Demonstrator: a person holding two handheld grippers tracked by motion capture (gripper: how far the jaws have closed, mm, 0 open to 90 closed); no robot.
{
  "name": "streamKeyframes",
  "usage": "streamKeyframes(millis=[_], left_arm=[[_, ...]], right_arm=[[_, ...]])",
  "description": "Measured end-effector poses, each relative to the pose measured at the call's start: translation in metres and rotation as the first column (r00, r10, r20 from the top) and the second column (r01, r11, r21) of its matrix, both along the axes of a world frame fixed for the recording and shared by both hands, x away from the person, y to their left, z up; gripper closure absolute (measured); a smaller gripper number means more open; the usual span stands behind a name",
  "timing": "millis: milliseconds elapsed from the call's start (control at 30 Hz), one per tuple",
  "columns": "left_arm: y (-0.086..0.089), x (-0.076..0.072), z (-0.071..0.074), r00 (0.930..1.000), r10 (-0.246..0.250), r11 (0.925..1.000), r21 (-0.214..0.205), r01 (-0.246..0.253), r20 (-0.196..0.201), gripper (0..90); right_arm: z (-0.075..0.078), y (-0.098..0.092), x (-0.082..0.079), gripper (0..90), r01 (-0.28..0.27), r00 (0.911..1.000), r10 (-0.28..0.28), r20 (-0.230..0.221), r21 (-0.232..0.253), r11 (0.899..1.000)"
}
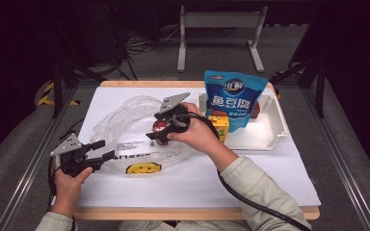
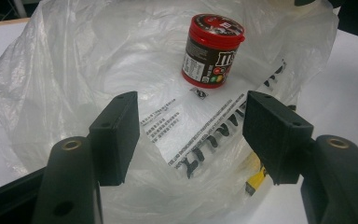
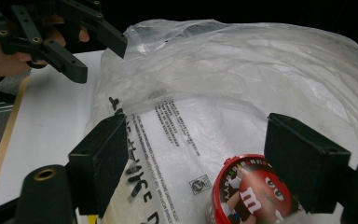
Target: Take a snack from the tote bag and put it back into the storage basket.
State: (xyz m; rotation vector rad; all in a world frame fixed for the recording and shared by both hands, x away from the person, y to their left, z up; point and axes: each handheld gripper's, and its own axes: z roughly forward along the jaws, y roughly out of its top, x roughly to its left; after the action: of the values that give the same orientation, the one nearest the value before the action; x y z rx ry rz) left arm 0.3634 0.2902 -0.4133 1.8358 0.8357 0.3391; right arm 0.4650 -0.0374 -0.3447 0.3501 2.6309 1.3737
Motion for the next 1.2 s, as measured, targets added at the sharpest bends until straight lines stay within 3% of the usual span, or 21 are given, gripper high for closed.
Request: streamKeyframes(millis=[267,367,500,633,733,1200], left_arm=[[0.0,-0.001,0.0,1.0,0.003,1.0,-0.003,-0.003,0.0,37.0],[0.001,-0.001,0.0,1.0,0.005,1.0,-0.007,-0.005,-0.003,37.0],[0.001,0.0,0.0,1.0,0.004,1.0,-0.008,-0.004,-0.002,37.0],[0.001,0.0,0.0,1.0,0.002,1.0,-0.002,-0.002,0.001,37.0],[0.001,0.0,0.0,1.0,0.002,1.0,-0.004,-0.002,0.0,37.0],[0.002,0.0,0.0,1.0,0.006,0.9999,-0.012,-0.006,-0.002,37.0]], right_arm=[[-0.012,0.009,0.013,20.5,0.033,0.9994,-0.034,-0.004,-0.021,0.999],[-0.02,0.007,0.02,20.5,0.072,0.9973,-0.073,-0.007,-0.035,0.997],[-0.03,0.002,0.028,20.9,0.137,0.9889,-0.141,-0.048,-0.069,0.988],[-0.033,0.0,0.033,19.8,0.137,0.9901,-0.138,-0.023,-0.066,0.988],[-0.036,-0.001,0.035,17.3,0.139,0.9894,-0.141,-0.035,-0.066,0.988],[-0.058,0.001,0.041,14.3,0.142,0.9867,-0.152,-0.057,-0.145,0.979]])
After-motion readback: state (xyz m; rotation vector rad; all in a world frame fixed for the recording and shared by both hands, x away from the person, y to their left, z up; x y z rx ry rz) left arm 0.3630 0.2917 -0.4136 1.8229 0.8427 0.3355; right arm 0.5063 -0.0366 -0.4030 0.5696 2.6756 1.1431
